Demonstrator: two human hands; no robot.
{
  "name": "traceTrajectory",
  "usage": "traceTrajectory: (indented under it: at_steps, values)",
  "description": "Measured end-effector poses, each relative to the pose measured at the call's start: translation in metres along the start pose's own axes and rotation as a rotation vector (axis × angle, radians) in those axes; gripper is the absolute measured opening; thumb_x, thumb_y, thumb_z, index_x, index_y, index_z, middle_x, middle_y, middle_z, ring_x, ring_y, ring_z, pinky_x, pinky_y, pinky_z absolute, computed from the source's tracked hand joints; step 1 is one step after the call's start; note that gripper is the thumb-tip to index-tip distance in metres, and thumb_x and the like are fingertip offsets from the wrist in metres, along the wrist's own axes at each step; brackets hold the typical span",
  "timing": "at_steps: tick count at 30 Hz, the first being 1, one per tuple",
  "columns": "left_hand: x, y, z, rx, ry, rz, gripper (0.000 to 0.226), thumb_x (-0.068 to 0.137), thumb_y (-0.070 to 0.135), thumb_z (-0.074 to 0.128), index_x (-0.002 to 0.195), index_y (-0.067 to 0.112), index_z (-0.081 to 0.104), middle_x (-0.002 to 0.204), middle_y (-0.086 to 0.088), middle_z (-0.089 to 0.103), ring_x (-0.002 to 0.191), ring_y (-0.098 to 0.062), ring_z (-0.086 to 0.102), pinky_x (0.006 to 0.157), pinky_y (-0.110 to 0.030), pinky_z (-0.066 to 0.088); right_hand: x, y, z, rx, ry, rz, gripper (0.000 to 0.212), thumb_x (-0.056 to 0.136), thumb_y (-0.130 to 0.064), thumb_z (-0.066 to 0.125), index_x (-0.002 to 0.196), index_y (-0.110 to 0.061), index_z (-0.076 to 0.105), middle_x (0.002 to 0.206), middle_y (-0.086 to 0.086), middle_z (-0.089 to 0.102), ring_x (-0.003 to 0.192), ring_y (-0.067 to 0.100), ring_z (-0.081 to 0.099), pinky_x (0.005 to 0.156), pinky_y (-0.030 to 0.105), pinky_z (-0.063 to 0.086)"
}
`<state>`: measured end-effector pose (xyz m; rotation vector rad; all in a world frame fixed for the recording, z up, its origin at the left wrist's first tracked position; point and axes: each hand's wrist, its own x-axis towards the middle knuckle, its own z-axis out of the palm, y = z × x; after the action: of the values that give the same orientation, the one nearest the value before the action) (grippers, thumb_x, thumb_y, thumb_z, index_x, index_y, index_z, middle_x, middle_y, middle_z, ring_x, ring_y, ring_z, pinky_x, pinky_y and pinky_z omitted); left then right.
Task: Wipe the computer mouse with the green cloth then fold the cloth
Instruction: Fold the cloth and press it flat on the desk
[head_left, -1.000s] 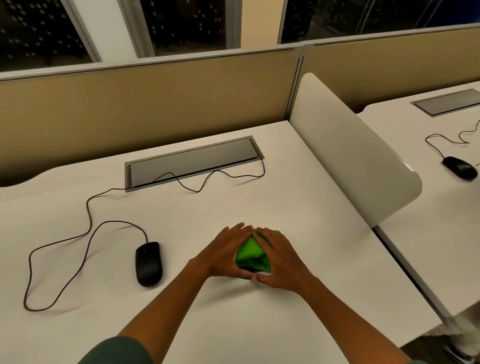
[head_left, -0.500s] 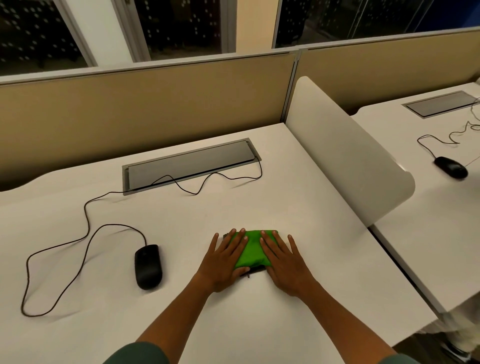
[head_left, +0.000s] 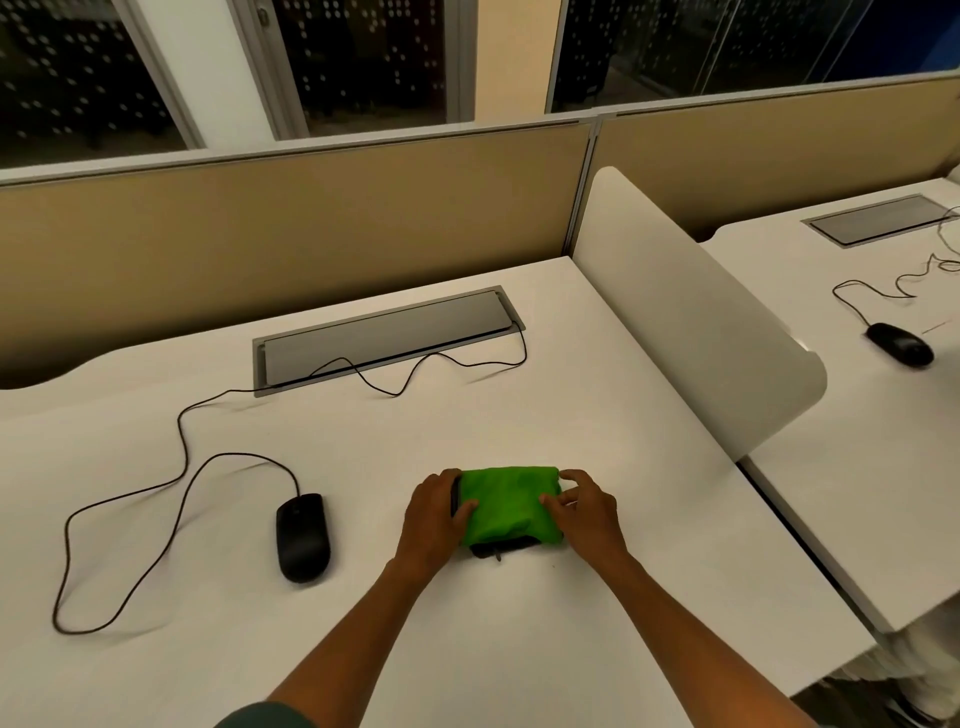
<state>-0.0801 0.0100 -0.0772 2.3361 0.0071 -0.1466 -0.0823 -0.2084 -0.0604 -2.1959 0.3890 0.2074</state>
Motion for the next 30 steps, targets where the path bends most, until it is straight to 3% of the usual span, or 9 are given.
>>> traceTrajectory:
  at_steps: [3,6,12,16,20,23,27,30]
  values:
    - [0.003,0.007,0.003,-0.139,0.026,-0.067,0.039,0.080,0.025,0.075,0.111,0.014,0.055,0.077,0.003,0.055,0.068,-0.016,0.053,0.056,-0.014,0.036,0.005,-0.005,0.001,0.032,-0.027,0.077,0.045,0.078,-0.022,0.078,0.119,-0.016,0.059,0.090,0.008,0.069,0.091,0.025,0.064,0.079,0.037,0.056]
    - [0.006,0.009,0.006,-0.222,0.075,-0.112,0.037,0.073,0.019,0.081,0.101,0.014,0.056,0.068,0.000,0.054,0.060,-0.015,0.049,0.048,-0.013,0.037,0.009,-0.008,0.000,0.084,-0.023,0.122,0.042,0.076,-0.014,0.080,0.114,-0.013,0.062,0.094,0.011,0.071,0.091,0.025,0.066,0.082,0.039,0.057]
    - [0.011,0.014,0.005,-0.357,0.181,-0.117,0.032,0.073,0.015,0.081,0.098,0.018,0.061,0.073,0.002,0.059,0.065,-0.008,0.053,0.055,-0.008,0.040,0.014,-0.019,-0.007,0.129,0.072,-0.012,0.030,0.083,-0.009,0.069,0.112,-0.013,0.064,0.095,0.008,0.070,0.083,0.022,0.067,0.063,0.023,0.053]
    - [0.010,0.017,0.011,-0.354,0.186,-0.129,0.031,0.076,0.012,0.078,0.104,0.015,0.064,0.078,0.001,0.061,0.069,-0.014,0.054,0.059,-0.011,0.040,0.015,-0.017,-0.002,-0.058,0.105,-0.157,0.030,0.089,-0.001,0.058,0.118,-0.008,0.063,0.105,0.015,0.065,0.095,0.029,0.062,0.084,0.039,0.053]
    - [0.010,0.020,0.017,-0.343,0.205,-0.155,0.031,0.079,0.009,0.074,0.108,0.011,0.064,0.088,0.002,0.063,0.079,-0.015,0.056,0.064,-0.006,0.039,0.016,-0.014,0.006,-0.136,0.094,-0.136,0.034,0.094,-0.001,0.050,0.126,-0.008,0.058,0.116,0.017,0.056,0.108,0.030,0.055,0.093,0.034,0.044]
    - [0.012,0.019,0.019,-0.328,0.210,-0.144,0.031,0.080,0.012,0.073,0.109,0.013,0.062,0.090,-0.001,0.065,0.080,-0.018,0.058,0.069,-0.020,0.043,0.017,-0.015,0.007,-0.074,0.076,-0.094,0.036,0.094,-0.003,0.052,0.130,-0.005,0.054,0.122,0.019,0.057,0.113,0.032,0.054,0.098,0.036,0.044]
    - [0.015,0.016,0.014,-0.313,0.199,-0.168,0.042,0.079,0.015,0.075,0.116,0.016,0.055,0.080,-0.007,0.065,0.073,-0.026,0.060,0.065,-0.034,0.048,0.023,-0.015,-0.002,-0.042,0.005,-0.021,0.024,0.089,-0.013,0.066,0.110,-0.001,0.068,0.106,0.017,0.071,0.097,0.030,0.065,0.086,0.031,0.050]
    - [0.016,0.017,0.011,-0.319,0.183,-0.183,0.056,0.077,0.019,0.078,0.122,0.020,0.046,0.083,-0.003,0.067,0.075,-0.025,0.062,0.065,-0.032,0.046,0.027,-0.013,-0.009,-0.067,-0.012,-0.008,0.024,0.086,-0.019,0.070,0.082,0.005,0.072,0.085,0.020,0.072,0.083,0.034,0.064,0.077,0.038,0.049]
